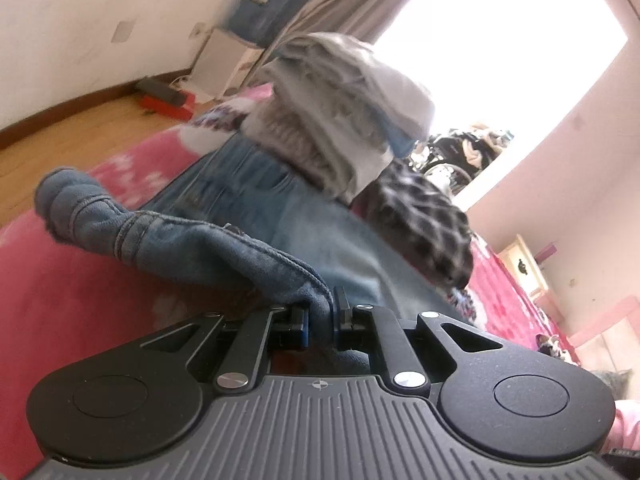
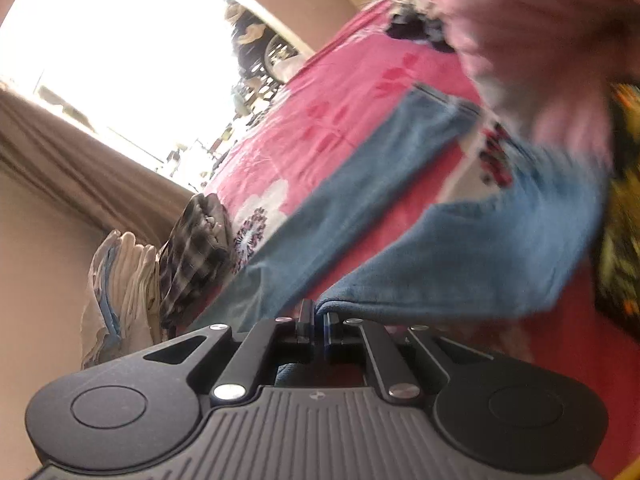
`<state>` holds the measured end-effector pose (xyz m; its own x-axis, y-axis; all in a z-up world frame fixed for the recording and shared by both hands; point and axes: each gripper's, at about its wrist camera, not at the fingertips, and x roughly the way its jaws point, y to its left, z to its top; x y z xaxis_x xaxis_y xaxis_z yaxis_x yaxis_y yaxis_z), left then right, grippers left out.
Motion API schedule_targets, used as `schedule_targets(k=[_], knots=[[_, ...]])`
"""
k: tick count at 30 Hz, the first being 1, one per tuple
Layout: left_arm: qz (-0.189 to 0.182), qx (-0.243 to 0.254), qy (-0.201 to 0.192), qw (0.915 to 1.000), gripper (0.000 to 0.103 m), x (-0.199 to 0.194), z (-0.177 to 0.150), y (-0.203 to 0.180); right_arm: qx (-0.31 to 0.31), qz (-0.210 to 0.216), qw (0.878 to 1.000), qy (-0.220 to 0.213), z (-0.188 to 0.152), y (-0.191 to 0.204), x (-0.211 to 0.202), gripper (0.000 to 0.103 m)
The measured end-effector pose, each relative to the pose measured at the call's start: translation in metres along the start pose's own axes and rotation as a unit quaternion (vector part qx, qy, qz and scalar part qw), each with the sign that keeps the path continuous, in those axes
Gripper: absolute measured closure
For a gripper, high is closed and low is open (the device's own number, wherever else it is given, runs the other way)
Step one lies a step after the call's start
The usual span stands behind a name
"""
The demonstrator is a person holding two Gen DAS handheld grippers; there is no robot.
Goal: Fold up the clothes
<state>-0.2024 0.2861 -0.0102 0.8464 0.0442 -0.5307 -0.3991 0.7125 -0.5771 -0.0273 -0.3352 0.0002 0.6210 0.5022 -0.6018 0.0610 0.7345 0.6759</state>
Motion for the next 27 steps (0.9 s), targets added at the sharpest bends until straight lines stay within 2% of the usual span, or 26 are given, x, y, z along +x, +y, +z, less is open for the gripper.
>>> schedule_targets(k=[6,12,16,22,27], knots=[[-0.001,0.037,0.019,0.9992,0.095,0.040,0.037,-0.021,-0.030,-0.015,0.999,0.005,0.034,0.040,0.032,0.098],[0.009,0.042,0.038,0.9983,0.095,0.083,0.067,-0.033,-0.054,-0.031,0.998,0.004,0.061,0.072,0.077,0.098],[0.015,0.051,0.049,0.9974,0.095,0.111,0.079,-0.036,-0.062,-0.047,0.997,0.009,0.073,0.081,0.109,0.098],[0.027,0.080,0.086,0.9926,0.094,0.158,0.090,-0.034,-0.054,-0.059,0.997,0.009,0.084,0.082,0.156,0.098],[0.016,0.085,0.110,0.9901,0.091,0.183,0.097,-0.029,-0.045,-0.065,0.997,0.013,0.090,0.077,0.183,0.099]])
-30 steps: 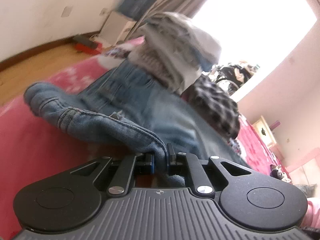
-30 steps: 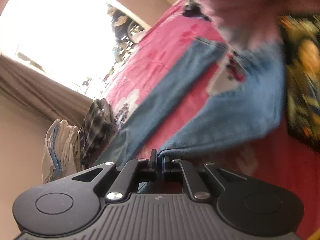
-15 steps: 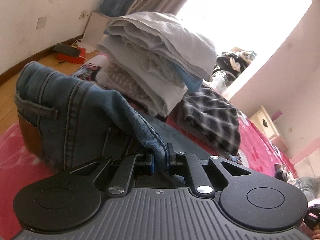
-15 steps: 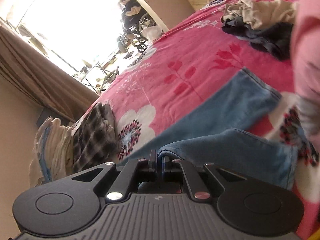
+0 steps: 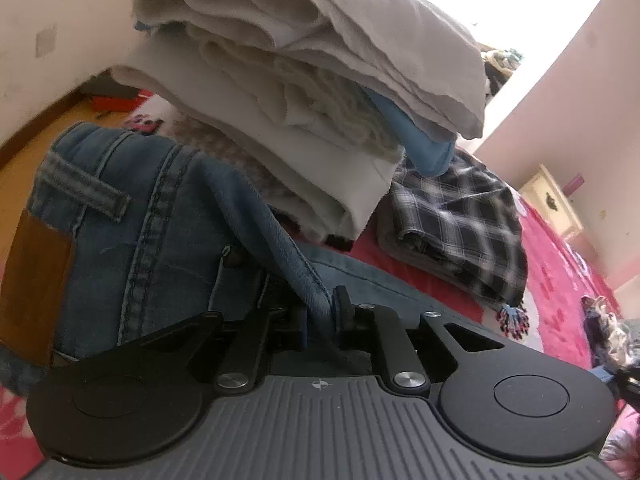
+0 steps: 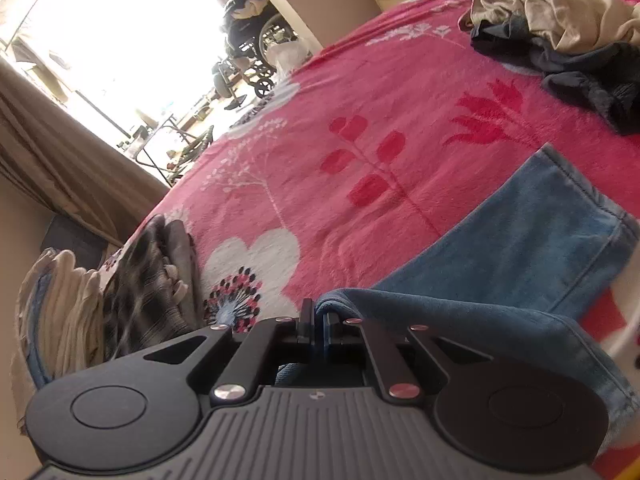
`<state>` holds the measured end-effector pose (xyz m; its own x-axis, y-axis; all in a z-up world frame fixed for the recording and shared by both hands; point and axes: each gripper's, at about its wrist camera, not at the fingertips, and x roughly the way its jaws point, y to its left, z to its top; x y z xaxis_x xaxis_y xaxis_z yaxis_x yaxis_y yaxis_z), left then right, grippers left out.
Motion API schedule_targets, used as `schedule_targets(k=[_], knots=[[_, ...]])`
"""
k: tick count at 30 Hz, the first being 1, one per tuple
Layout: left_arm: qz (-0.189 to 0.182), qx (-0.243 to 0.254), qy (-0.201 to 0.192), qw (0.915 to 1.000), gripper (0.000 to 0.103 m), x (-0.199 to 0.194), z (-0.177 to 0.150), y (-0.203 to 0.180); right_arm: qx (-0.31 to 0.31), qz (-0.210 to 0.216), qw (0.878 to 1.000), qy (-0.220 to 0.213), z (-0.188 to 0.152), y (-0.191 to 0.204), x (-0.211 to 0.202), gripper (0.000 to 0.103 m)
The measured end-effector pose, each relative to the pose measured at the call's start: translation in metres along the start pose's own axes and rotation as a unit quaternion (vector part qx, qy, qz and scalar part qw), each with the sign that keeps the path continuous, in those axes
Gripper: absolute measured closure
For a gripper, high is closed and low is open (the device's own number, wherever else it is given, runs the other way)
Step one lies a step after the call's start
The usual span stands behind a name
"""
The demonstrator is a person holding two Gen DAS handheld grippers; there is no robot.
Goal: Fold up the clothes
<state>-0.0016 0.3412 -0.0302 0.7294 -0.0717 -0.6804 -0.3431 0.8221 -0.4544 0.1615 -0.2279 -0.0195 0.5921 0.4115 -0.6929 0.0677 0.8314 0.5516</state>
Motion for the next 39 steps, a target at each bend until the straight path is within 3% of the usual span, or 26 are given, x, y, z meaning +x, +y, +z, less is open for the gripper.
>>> schedule_targets(k=[4,6,11,17,22,25,29,32,36,39], knots=[[-0.024,-0.025,0.027,0.9990,0.083,0.015,0.013,0.012,0.006,-0.004,1.000,0.020,0.008,-0.003,0.028,0.098],[-0.034,-0.052,0.035,0.9975,0.073,0.022,0.020,0.021,0.021,-0.006,0.999,0.038,0.012,-0.008,0.046,0.097],[-0.062,-0.139,0.007,0.9884,0.066,0.030,0.029,0.049,0.021,-0.014,0.997,0.069,0.013,-0.016,0.077,0.087],[-0.027,-0.103,-0.013,0.9942,0.066,0.023,0.016,0.047,-0.084,0.003,0.995,0.056,0.006,0.001,0.061,0.065],[-0.033,-0.073,-0.039,0.9960,0.064,-0.017,-0.006,0.037,-0.139,0.013,0.989,0.048,0.011,0.009,0.057,0.062],[-0.055,-0.062,-0.023,0.9963,0.056,-0.035,-0.022,0.026,-0.098,0.014,0.991,0.093,0.025,0.004,0.083,0.051],[-0.056,-0.068,0.007,0.9961,0.055,-0.055,-0.054,0.025,0.008,0.005,0.987,0.163,0.040,-0.010,0.103,0.050],[-0.046,-0.093,0.020,0.9944,0.055,-0.069,-0.075,0.035,0.034,0.008,0.982,0.186,0.045,-0.010,0.088,0.044],[-0.032,-0.131,0.036,0.9902,0.055,-0.080,-0.095,0.054,-0.008,0.013,0.986,0.168,0.032,0.001,0.045,0.037],[-0.026,-0.173,0.035,0.9840,0.054,-0.075,-0.104,0.072,0.023,0.077,0.976,0.200,0.002,0.003,0.018,0.034]])
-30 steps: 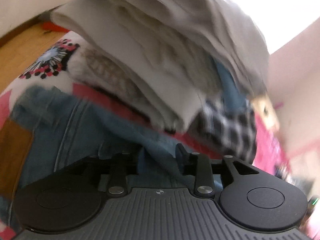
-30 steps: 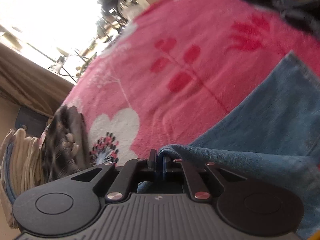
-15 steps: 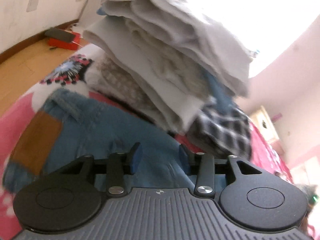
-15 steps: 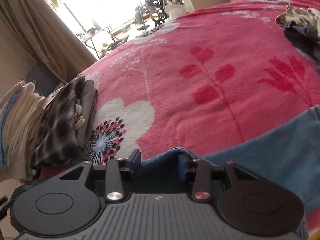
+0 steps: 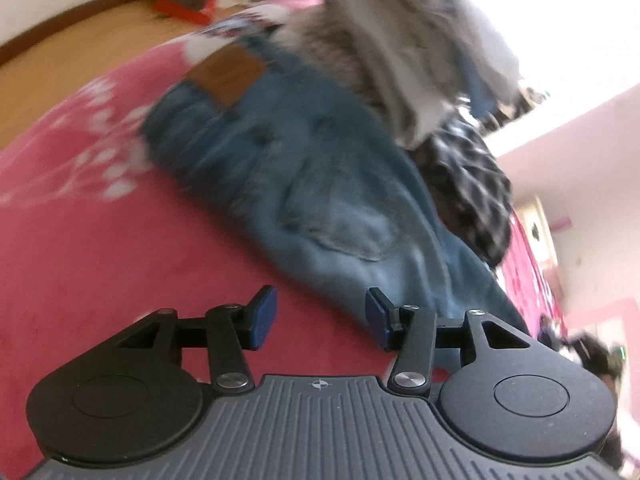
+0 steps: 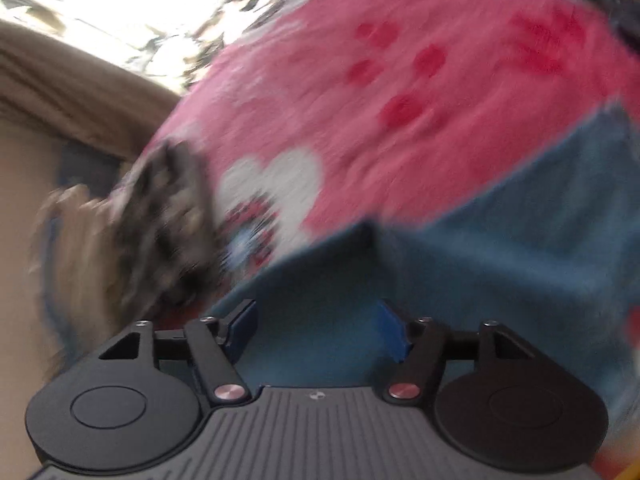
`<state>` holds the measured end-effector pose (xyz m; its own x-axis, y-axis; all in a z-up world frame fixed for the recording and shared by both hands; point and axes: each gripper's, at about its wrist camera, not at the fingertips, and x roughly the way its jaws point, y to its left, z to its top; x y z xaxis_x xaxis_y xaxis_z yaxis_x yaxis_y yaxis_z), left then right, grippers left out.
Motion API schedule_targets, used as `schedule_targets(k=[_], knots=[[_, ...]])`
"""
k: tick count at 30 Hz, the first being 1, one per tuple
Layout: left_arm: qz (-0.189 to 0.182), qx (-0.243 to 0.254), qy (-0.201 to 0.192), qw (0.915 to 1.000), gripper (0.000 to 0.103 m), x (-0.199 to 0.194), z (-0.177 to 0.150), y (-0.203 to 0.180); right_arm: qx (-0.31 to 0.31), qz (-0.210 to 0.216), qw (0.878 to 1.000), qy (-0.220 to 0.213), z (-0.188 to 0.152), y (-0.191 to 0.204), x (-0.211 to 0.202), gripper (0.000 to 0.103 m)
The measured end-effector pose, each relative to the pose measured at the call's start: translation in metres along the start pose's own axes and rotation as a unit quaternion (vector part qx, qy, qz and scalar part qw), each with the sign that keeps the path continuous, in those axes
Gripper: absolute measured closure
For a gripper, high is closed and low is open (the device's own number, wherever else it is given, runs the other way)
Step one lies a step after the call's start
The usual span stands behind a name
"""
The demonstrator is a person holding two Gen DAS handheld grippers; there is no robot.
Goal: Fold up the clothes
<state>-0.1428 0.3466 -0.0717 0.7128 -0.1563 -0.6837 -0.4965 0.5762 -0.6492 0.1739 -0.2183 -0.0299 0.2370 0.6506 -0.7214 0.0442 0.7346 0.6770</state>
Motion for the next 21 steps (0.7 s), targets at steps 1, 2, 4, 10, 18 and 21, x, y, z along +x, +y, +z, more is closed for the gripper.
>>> schedule_targets(k=[1,2,4,10,18,21], knots=[[-0.001,-0.013,-0.003,0.9999,0.054,0.002,0.000,0.005,0.016,0.020,0.999,0.019,-0.012,-0.004,0.002,0.033],[-0.002,-0.022,-0.007,0.9997,0.054,0.003,0.001,0.009,0.032,0.039,0.998,0.038,-0.024,-0.008,0.004,0.033],[-0.004,-0.029,-0.014,0.9995,0.053,0.006,0.002,0.014,0.059,0.043,0.996,0.054,-0.049,-0.019,0.016,0.033],[-0.002,-0.032,-0.039,0.9987,0.052,0.022,0.005,0.020,0.144,0.091,0.985,0.023,-0.085,-0.058,0.054,0.031],[-0.022,-0.071,-0.077,0.9943,0.052,0.036,0.010,0.026,0.174,0.154,0.972,-0.039,-0.072,-0.060,0.078,0.031],[-0.025,-0.076,-0.084,0.9933,0.052,0.042,0.014,0.028,0.171,0.150,0.973,-0.043,-0.065,-0.056,0.081,0.030]])
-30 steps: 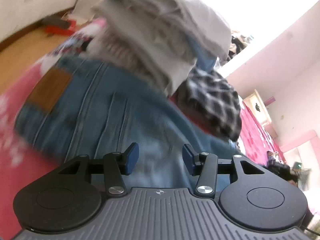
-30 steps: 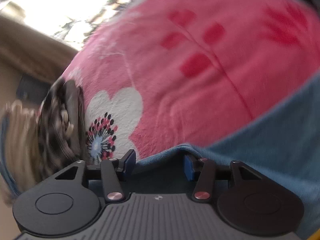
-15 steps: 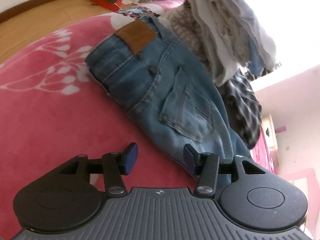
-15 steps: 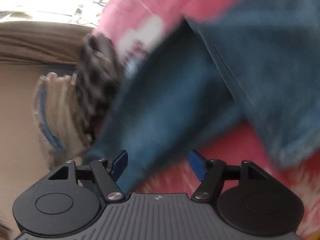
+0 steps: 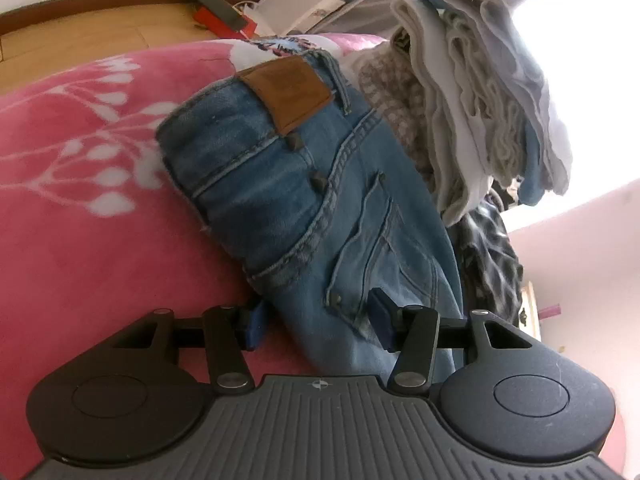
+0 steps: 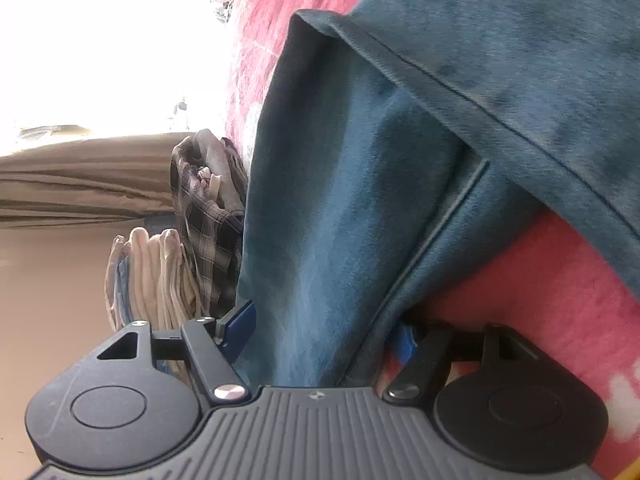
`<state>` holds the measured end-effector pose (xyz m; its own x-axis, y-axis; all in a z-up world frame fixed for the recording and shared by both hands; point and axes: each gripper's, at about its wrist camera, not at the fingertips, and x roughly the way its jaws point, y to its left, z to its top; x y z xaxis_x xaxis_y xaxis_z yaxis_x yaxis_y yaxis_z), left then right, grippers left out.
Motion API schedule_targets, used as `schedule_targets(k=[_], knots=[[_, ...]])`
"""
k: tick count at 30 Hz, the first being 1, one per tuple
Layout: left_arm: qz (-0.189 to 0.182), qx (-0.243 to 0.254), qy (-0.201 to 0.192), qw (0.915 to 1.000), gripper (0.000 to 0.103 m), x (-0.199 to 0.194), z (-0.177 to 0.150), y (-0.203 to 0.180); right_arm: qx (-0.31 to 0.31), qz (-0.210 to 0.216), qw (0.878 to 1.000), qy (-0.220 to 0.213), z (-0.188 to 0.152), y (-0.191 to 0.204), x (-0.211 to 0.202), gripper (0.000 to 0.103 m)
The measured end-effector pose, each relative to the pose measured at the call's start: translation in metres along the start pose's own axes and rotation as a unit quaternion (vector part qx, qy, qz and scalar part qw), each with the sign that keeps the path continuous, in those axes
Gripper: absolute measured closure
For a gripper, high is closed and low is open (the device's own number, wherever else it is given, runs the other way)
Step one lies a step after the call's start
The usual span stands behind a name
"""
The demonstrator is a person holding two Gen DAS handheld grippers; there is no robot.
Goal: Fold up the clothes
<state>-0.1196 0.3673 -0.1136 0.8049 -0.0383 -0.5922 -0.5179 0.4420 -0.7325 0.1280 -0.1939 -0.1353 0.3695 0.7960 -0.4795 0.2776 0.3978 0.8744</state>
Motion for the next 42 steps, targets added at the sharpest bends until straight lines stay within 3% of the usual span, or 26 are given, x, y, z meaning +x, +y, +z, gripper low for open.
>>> schedule_targets(k=[4,6,7,8,9,13,16,21,27,29,31,33,35,38,40,42], knots=[[0.009,0.006,-0.014,0.9998,0.052,0.006,0.000,-0.005,-0.007,-0.008,1.000,-0.010,0.001,0.004,0.011,0.033],[0.023,0.011,-0.027,0.9993,0.055,0.008,-0.002,-0.010,-0.010,-0.026,0.999,-0.022,0.000,0.006,0.015,0.049],[0.032,0.013,-0.034,0.9988,0.059,0.008,-0.002,-0.013,-0.010,-0.041,0.999,-0.032,-0.001,0.007,0.014,0.071],[0.043,0.014,-0.042,0.9981,0.067,0.007,-0.003,-0.017,-0.006,-0.054,0.998,-0.044,-0.003,0.005,0.013,0.087],[0.054,0.015,-0.050,0.9972,0.073,0.007,-0.004,-0.020,0.004,-0.055,0.997,-0.052,-0.004,0.002,0.012,0.090],[0.072,0.030,-0.070,0.9945,0.084,-0.009,-0.007,-0.035,-0.037,-0.066,0.994,-0.079,-0.017,0.015,-0.002,0.093],[0.074,0.056,-0.064,0.9936,0.086,-0.031,-0.004,-0.046,-0.054,-0.065,0.994,-0.065,-0.028,0.022,-0.022,0.093],[0.085,0.066,-0.031,0.9937,0.086,-0.083,-0.005,-0.040,-0.093,-0.090,0.992,-0.008,-0.066,0.018,-0.055,0.093],[0.124,0.077,0.018,0.9891,0.084,-0.141,-0.038,-0.008,-0.149,-0.137,0.978,0.042,-0.112,-0.008,-0.085,0.092],[0.136,0.069,0.049,0.9871,0.080,-0.139,-0.049,0.013,-0.215,-0.173,0.959,0.061,-0.119,-0.012,-0.073,0.088],[0.138,0.077,0.070,0.9850,0.074,-0.131,-0.053,0.028,-0.265,-0.181,0.943,0.084,-0.119,-0.004,-0.068,0.084],[0.128,0.083,0.083,0.9848,0.072,-0.133,-0.050,0.034,-0.304,-0.200,0.923,0.129,-0.117,0.011,-0.069,0.066],[0.138,0.110,0.097,0.9795,0.063,-0.142,-0.044,0.028,-0.369,-0.240,0.880,0.176,-0.119,0.034,-0.075,0.055],[0.164,0.173,0.113,0.9646,0.059,-0.167,-0.041,0.019,-0.465,-0.293,0.799,0.245,-0.130,0.068,-0.090,0.053],[0.182,0.201,0.107,0.9567,0.059,-0.186,-0.038,0.016,-0.523,-0.283,0.759,0.267,-0.138,0.092,-0.103,0.053],[0.196,0.226,0.094,0.9495,0.059,-0.205,-0.033,0.012,-0.582,-0.239,0.729,0.270,-0.150,0.129,-0.096,0.053]])
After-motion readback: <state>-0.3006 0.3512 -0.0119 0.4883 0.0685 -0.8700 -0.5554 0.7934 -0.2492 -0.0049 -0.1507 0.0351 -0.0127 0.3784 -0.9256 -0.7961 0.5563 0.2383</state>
